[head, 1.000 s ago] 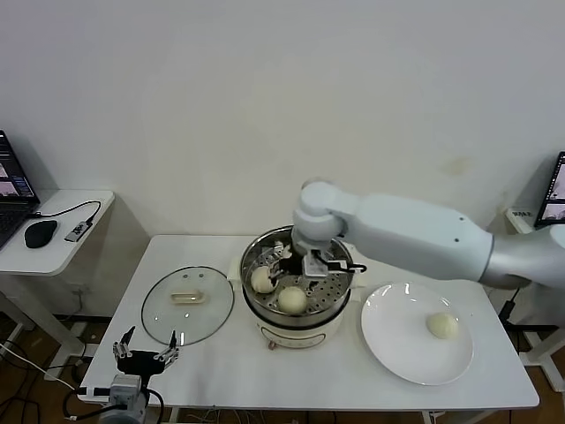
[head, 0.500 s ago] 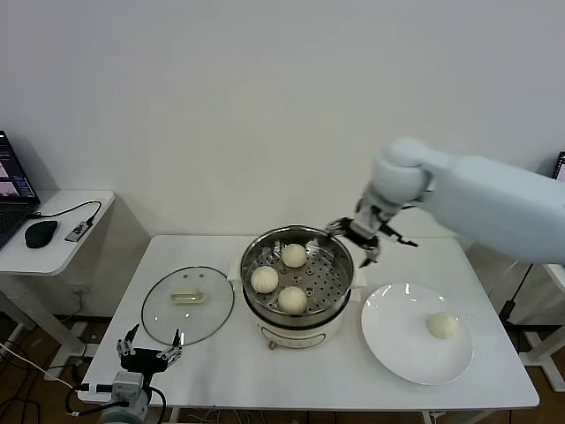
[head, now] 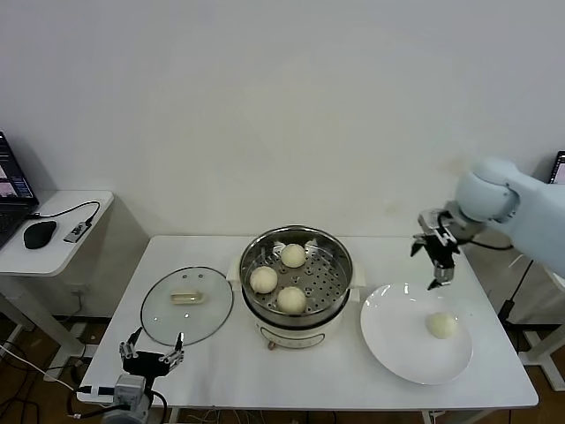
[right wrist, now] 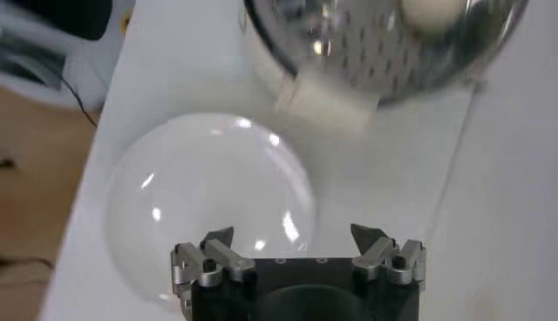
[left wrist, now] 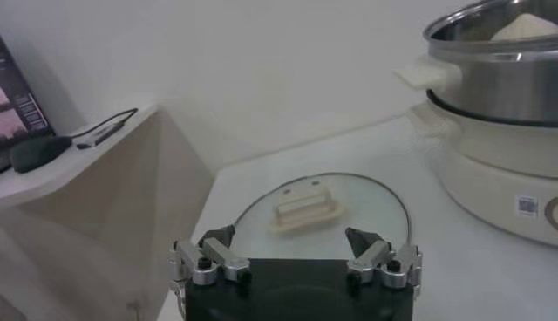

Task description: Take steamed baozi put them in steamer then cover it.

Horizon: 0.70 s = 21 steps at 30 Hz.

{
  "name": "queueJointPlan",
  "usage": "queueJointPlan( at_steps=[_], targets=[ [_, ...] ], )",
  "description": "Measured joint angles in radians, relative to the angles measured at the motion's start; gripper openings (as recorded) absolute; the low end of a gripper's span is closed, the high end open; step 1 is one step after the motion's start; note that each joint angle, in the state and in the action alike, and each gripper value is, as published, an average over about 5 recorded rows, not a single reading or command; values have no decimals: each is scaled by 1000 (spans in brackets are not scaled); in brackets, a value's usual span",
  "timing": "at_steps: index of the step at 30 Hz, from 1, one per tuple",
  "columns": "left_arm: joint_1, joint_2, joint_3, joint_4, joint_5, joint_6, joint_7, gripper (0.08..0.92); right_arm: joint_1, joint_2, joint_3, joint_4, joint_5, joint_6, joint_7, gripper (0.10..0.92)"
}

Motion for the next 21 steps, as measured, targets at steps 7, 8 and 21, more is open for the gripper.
queueJointPlan(
  at_steps=[7,8,21],
  targets=[
    [11,10,-6,11,2,2,1,823,-194,-19,140,-68,-78,-5,14,823],
    [11,12,-7,13,2,3,2,823,-221,-19,160,-78,-90,-2,15,823],
    [10,9,-6,31,9,8,4,823,-472,9,355,-181,-201,40,35,823]
  ],
)
